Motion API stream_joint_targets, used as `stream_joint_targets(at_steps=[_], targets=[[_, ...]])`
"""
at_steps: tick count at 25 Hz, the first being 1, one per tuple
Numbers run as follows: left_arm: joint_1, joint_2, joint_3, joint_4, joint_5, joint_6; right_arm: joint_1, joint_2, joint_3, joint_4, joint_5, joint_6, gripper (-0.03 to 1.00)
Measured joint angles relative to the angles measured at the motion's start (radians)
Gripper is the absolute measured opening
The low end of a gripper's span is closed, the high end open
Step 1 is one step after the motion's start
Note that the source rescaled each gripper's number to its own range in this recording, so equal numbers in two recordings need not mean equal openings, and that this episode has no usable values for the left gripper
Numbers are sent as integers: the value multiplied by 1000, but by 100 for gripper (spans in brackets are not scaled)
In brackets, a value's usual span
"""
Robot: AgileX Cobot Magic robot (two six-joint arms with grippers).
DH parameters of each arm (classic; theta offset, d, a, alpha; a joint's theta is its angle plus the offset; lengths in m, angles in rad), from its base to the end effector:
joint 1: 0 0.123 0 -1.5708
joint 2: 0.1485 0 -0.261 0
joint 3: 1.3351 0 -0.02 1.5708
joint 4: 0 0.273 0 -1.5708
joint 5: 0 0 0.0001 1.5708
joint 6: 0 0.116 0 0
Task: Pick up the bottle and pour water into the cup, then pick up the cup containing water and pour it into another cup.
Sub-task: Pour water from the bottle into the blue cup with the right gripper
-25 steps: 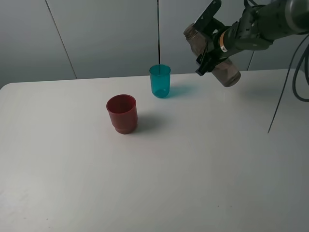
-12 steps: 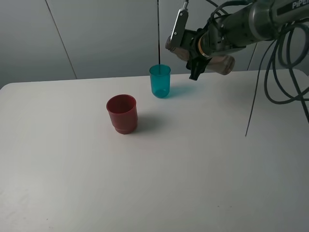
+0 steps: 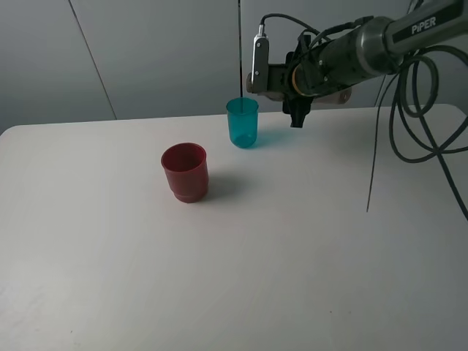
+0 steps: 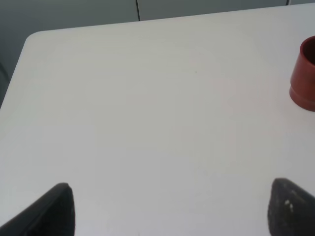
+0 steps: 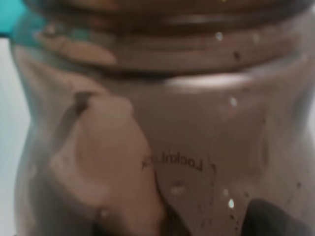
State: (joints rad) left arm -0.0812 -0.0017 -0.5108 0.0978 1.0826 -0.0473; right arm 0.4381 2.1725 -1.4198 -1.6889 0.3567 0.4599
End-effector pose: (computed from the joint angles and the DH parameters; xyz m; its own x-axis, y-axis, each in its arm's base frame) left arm 0.0589 0.0052 0.2782 -0.4611 0.0362 -0.8866 0.0040 0.9992 0.0387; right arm 0.4640 0.1728 0.0978 -0.0381 -0.9964 -0.0757 -0.5450 0.0842 -0.8342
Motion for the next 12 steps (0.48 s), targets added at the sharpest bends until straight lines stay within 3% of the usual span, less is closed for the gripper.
stream_joint_targets(at_steps=[12], targets=[[0,0,0,0,0,0,-9,25,-21,-26,49,-7,0]])
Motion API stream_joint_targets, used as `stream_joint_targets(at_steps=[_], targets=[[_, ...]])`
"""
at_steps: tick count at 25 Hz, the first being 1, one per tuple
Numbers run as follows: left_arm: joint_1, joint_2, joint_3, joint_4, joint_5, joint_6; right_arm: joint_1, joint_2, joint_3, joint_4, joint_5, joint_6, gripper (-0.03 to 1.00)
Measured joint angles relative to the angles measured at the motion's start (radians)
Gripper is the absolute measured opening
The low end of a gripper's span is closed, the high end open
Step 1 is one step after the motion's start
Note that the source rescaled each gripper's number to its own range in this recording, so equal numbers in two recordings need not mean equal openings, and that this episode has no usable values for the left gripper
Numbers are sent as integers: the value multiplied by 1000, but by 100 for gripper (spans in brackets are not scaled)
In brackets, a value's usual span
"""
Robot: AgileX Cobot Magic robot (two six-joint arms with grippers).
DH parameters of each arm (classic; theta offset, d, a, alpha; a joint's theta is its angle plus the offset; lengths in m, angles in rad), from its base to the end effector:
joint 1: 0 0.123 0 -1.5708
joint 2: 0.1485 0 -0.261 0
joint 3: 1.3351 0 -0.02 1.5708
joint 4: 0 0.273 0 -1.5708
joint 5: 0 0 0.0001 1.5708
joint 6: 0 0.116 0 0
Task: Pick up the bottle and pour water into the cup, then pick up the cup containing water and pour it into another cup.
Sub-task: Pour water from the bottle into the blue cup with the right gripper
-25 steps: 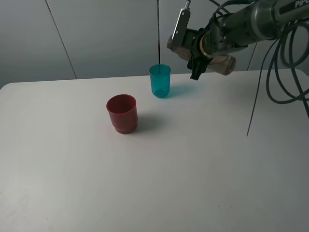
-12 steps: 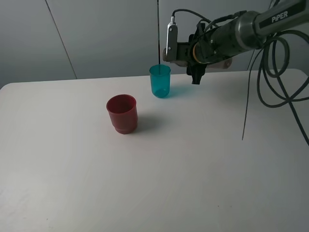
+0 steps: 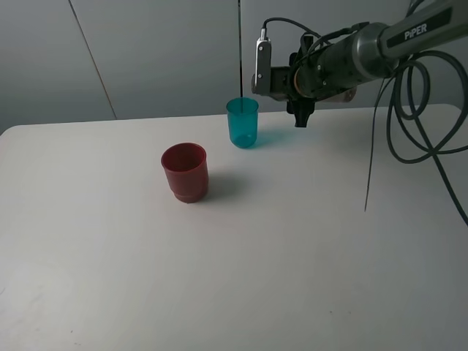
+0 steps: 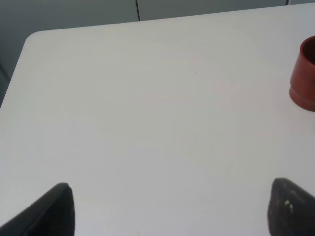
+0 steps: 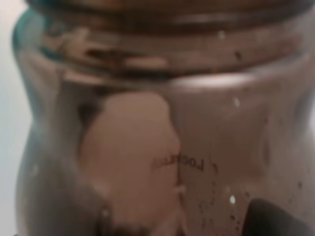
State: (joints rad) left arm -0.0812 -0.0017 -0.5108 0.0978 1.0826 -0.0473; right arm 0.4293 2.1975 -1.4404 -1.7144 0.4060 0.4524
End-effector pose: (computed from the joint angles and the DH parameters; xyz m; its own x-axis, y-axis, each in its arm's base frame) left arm 0.0589 0.0052 0.2782 -0.4611 0.0362 -0.8866 0.0040 0.9992 0.0387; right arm 0.4705 0.1654 0.0946 -0.0642 -0.9976 -0.0259 -0.5238 0.0558 -0.8500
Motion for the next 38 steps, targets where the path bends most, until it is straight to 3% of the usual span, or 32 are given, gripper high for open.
stream_joint_targets(at_steps=[23,30,38], targets=[[0,0,0,0,0,0,47,0,-62,0,150,-52,0],[0,0,0,0,0,0,61,57,-119,2,234,-141,0],[0,0,0,0,0,0,61,83,-139,2,277,-152,0]])
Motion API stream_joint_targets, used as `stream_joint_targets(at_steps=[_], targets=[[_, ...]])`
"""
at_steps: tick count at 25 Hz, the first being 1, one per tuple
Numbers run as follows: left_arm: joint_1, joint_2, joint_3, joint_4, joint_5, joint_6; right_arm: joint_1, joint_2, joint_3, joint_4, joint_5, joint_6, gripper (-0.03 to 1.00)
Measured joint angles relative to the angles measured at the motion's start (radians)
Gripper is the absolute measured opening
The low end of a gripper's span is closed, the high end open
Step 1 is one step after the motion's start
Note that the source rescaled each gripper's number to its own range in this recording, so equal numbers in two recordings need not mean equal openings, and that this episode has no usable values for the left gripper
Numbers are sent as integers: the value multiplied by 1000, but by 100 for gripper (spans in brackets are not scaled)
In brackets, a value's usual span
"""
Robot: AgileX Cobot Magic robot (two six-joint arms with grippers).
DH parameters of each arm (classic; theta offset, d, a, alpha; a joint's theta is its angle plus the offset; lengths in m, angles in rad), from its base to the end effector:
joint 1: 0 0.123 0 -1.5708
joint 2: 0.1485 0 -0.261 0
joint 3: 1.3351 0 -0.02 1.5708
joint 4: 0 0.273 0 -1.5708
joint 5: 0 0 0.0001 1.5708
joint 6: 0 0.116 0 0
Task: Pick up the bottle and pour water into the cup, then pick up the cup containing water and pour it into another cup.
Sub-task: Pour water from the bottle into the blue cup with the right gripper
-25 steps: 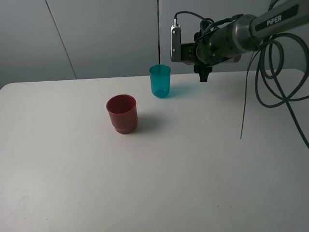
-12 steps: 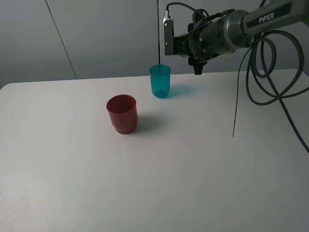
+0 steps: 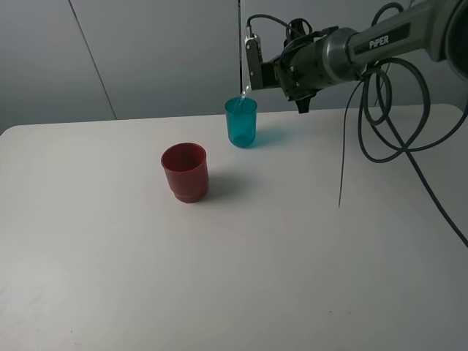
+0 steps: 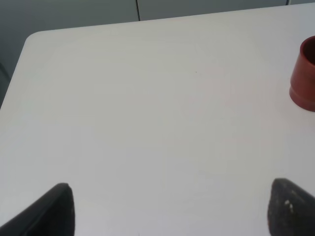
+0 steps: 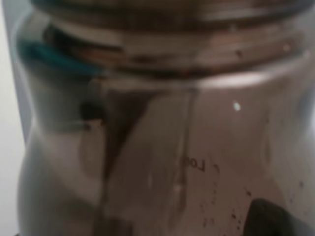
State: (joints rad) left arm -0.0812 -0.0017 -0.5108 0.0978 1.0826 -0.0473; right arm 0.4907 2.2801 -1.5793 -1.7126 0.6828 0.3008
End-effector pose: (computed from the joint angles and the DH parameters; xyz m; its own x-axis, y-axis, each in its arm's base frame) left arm 0.0589 0.0052 0.2782 -0.4611 0.0362 -0.8866 0.0040 0.9992 0.0387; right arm 0.4854 0.1771 0.1096 -0.1649 -0.9673 0.1928 -0.4055 -0.1117 -0.9072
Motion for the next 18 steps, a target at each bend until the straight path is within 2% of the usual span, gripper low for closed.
stream_joint_targets(at_steps=[10,18], targets=[[0,0,0,0,0,0,2,-2,0,0,46,-15,0],[0,0,0,0,0,0,6,-54,47,0,34,-21,0]])
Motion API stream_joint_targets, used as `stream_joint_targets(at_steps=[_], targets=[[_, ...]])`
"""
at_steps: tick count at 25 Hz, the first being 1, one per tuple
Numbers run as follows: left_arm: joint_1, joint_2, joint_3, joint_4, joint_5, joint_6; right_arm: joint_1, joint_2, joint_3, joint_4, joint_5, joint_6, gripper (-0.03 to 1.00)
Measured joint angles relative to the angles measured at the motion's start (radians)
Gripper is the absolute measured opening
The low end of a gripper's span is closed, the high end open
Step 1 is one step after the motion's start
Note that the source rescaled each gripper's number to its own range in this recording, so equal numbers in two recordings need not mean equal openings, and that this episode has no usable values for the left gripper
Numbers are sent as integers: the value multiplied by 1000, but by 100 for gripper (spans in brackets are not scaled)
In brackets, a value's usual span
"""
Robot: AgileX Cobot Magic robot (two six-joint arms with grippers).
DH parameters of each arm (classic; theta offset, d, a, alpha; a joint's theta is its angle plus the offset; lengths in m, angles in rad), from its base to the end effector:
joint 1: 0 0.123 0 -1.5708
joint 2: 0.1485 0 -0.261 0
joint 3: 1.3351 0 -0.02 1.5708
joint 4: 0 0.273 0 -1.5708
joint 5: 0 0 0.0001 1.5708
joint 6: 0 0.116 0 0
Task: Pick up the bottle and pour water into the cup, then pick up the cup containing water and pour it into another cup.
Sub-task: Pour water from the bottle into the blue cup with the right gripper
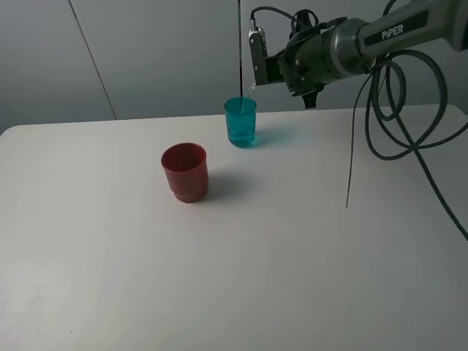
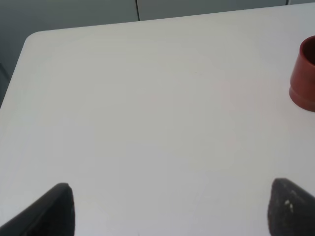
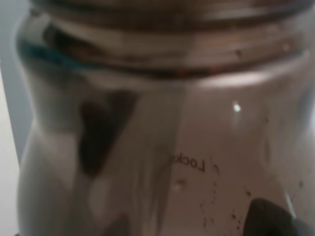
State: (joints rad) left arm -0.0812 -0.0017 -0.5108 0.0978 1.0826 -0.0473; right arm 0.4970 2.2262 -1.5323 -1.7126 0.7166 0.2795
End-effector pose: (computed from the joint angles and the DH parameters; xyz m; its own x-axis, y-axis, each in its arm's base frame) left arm 0.0589 0.0052 0.2782 -0.4611 0.0362 -0.8866 0.0040 0.9992 0.0387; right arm 0.4769 0.1728 0.1239 -0.1808 -0.9587 0.2198 -0.3942 -0.1341 -0.9092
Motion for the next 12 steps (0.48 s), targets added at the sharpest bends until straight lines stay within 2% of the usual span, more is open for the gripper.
stream_joint_targets(at_steps=[12], targets=[[0,0,0,0,0,0,31,-2,2,0,-22,-49,0]])
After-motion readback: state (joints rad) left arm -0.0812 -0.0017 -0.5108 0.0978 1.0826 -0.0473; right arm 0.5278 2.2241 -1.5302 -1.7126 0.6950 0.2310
